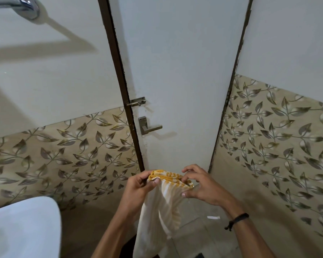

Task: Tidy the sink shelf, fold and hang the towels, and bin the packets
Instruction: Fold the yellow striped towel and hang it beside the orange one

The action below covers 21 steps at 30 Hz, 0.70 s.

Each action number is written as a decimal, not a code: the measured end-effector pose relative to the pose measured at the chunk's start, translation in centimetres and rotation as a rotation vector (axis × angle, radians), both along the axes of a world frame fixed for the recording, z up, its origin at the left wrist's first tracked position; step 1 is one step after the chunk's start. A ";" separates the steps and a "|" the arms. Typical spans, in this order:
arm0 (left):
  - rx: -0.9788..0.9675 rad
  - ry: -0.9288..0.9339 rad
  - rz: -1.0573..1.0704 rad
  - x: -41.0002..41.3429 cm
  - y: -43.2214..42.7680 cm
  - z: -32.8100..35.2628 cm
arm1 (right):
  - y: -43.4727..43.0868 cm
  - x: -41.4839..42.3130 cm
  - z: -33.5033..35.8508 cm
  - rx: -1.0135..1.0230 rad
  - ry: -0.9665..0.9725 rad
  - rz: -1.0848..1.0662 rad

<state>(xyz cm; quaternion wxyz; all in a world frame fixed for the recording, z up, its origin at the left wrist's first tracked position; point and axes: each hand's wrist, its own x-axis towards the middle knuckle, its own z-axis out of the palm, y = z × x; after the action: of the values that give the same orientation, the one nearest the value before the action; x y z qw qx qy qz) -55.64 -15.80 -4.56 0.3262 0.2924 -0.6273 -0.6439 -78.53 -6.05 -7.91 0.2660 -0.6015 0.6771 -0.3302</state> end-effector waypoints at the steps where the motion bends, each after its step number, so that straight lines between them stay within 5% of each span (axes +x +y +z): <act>1: 0.009 0.002 -0.005 0.2 -0.1 -0.1 | 0.0 0.2 -0.1 0.003 -0.019 -0.003; 8: -0.008 -0.018 0.034 1.8 -1.3 -0.8 | 0.5 1.5 0.6 -0.065 -0.046 -0.116; 13: -0.029 -0.033 0.045 1.7 -2.0 -1.7 | 1.3 3.0 3.5 -0.133 0.210 -0.074; 21: 0.049 0.172 0.071 0.0 -2.0 -0.8 | 1.0 4.0 5.2 -0.384 -0.286 -0.272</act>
<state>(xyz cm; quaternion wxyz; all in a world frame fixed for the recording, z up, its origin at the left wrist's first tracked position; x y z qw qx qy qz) -55.67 -17.83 -5.31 0.3942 0.2657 -0.5703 -0.6698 -74.48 -5.03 -2.67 0.1933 -0.4917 0.6321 -0.5669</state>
